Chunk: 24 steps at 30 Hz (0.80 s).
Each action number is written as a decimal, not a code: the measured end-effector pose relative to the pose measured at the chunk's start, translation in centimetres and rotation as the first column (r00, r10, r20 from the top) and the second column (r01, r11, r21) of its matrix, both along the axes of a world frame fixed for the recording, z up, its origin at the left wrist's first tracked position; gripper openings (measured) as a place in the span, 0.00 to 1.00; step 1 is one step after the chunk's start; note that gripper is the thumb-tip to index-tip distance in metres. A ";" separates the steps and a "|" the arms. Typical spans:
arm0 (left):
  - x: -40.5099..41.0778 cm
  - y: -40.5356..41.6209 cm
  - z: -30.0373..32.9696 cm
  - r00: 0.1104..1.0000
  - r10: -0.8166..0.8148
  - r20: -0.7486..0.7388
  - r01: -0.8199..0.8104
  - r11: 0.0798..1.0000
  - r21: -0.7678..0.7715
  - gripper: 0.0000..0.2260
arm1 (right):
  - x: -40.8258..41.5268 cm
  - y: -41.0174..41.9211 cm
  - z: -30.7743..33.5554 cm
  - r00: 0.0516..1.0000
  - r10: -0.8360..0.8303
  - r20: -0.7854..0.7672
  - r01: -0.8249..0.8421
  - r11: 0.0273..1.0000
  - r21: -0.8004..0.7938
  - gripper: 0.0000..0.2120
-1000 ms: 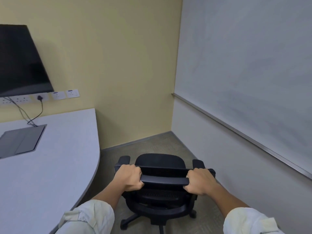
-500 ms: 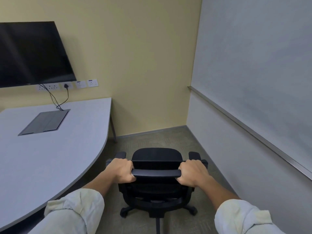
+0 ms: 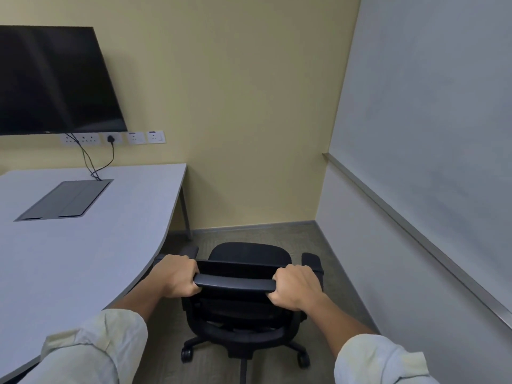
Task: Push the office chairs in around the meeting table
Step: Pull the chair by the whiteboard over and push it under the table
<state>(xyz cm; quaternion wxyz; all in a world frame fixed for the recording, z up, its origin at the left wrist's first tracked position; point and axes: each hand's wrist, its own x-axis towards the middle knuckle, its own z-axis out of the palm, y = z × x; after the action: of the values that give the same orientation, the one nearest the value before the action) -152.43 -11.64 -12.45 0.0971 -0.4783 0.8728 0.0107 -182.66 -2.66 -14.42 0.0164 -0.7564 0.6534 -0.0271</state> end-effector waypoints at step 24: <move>-18.9 -4.9 -0.6 0.880 0.467 -0.085 -0.472 0.881 -0.042 0.16 | -19.2 -21.6 0.8 0.886 0.460 -0.063 -0.459 0.888 0.034 0.12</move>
<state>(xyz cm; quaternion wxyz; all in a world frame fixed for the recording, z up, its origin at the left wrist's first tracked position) -171.28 -16.54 -13.02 0.0454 -0.6774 0.7338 0.0243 -201.89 -24.23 -13.66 0.0066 -0.8898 0.4562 0.0098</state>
